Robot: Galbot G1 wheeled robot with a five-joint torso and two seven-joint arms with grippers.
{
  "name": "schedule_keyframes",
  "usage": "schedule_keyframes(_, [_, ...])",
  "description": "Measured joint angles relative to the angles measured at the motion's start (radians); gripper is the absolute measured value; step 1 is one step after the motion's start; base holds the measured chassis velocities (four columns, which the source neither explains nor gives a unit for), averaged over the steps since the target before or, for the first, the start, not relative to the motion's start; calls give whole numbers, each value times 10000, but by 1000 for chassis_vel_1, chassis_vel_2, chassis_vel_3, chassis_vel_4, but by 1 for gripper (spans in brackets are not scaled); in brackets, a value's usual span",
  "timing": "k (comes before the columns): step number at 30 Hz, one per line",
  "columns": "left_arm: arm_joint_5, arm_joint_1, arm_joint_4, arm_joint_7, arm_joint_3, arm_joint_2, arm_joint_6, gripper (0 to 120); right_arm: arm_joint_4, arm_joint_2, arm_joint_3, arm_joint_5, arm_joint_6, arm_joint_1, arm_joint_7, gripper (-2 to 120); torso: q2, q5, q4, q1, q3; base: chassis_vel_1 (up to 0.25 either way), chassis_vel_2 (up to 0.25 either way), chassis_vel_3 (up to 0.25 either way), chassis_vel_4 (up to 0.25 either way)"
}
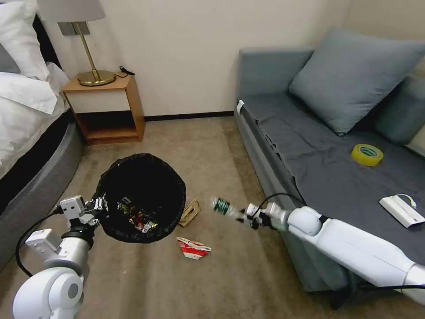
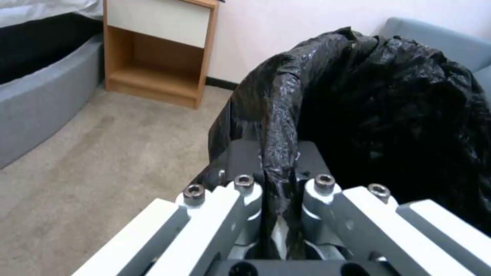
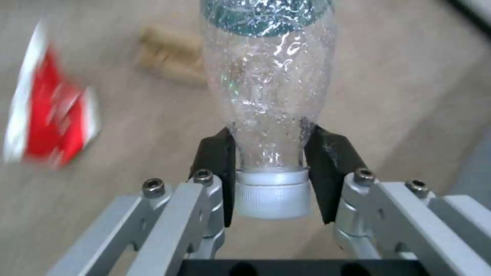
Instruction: Pick up the trash bin, then pick up the garbage on the floor and place it into the trash bin.
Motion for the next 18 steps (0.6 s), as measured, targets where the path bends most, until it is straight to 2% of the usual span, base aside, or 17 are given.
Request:
schedule_keyframes(6, [0,49,12,16,-10,16,-23,4,917,59,1052,765,22,180,161,28,0,-3,2,0,0,0,0,0,0])
schedule_keyframes(9, [4,49,-28,24,36,16,-23,4,2058,13,1409,1196,-203,313,418,28,0,-2,1,0,0,0,0,0,0])
schedule_keyframes(18, [27,66,52,91,71,31,-59,4,4515,-4,1077,2376,-575,925,784,28,0,-3,2,0,0,0,0,0,0])
